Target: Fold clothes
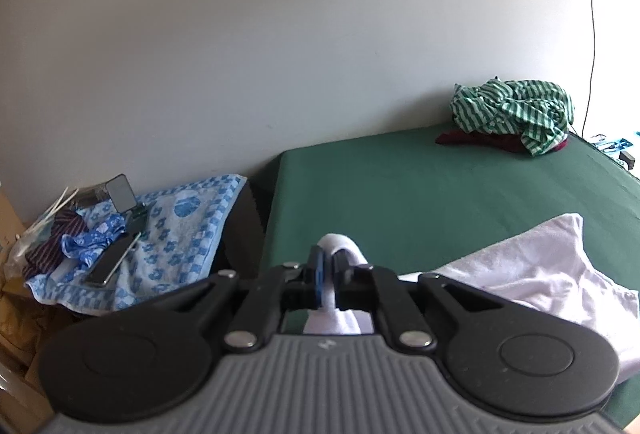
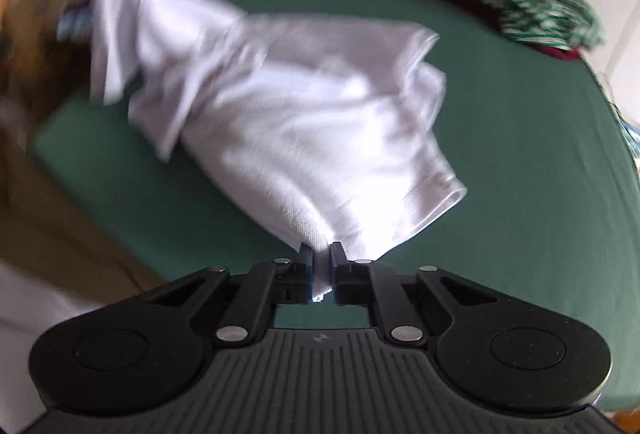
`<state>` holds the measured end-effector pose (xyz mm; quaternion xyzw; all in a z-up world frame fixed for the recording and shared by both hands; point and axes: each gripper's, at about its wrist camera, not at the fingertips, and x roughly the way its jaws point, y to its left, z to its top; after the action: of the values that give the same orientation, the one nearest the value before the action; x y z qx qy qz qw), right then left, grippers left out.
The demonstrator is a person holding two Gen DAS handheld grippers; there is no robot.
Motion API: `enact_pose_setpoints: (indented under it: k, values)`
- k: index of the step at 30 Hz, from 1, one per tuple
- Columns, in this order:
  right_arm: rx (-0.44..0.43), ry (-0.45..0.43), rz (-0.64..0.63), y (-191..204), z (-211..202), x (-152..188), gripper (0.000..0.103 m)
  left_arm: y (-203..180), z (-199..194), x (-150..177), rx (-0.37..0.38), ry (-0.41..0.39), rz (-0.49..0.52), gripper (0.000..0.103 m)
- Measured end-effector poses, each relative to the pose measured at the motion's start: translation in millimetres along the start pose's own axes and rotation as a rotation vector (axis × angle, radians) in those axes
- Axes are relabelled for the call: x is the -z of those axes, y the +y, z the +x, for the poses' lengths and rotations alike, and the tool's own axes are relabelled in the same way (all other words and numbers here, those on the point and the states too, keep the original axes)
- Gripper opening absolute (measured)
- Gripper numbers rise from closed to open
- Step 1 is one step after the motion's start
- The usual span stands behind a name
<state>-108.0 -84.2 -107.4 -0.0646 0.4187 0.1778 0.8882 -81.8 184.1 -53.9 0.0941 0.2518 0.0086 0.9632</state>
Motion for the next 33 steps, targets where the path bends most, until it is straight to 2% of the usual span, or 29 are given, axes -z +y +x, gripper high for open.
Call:
enact_pose_setpoints:
  k: [4,7,11,14,17,22,24,26,28,33]
  values:
    - [-0.006,-0.111,0.11,-16.4,-34.3,-26.2,0.007,15.5,1.2,-10.7,0.004,-0.036,-0.015,0.004]
    - [-0.083,-0.127,0.157,-30.0,-53.1,-47.4,0.007,19.6,0.8,-19.9,0.009,-0.065,-0.004,0.004]
    - [-0.105,-0.136,0.171,-47.5,-69.5,-62.1,0.008,20.0,-0.8,-27.9,-0.008,-0.084,-0.01,0.005]
    - [-0.105,-0.193,0.201,-64.8,-78.7,-66.0,0.006,17.7,-5.0,-29.4,-0.037,-0.089,-0.027,0.005]
    - [-0.039,-0.23,0.218,-80.4,-76.1,-69.3,0.006,13.8,-8.0,-30.5,-0.068,-0.086,-0.046,0.005]
    - [0.015,-0.201,0.243,-98.2,-50.4,-72.4,0.006,1.2,-17.0,-43.7,-0.137,-0.106,-0.068,0.004]
    - [-0.012,-0.278,0.304,-115.8,-64.5,-81.2,0.005,-4.0,-21.8,-50.3,-0.168,-0.12,-0.076,0.004]
    - [-0.041,-0.399,0.356,-135.5,-96.2,-95.7,0.005,-9.2,-26.6,-56.9,-0.198,-0.134,-0.084,0.004]
    - [-0.067,-0.517,0.392,-154.1,-130.0,-110.7,0.005,-12.6,-43.4,-71.8,-0.23,-0.187,-0.068,0.004]
    - [-0.08,-0.739,0.376,-179.0,-208.5,-138.2,0.005,-17.4,-96.1,-107.3,-0.29,-0.323,-0.046,0.004]
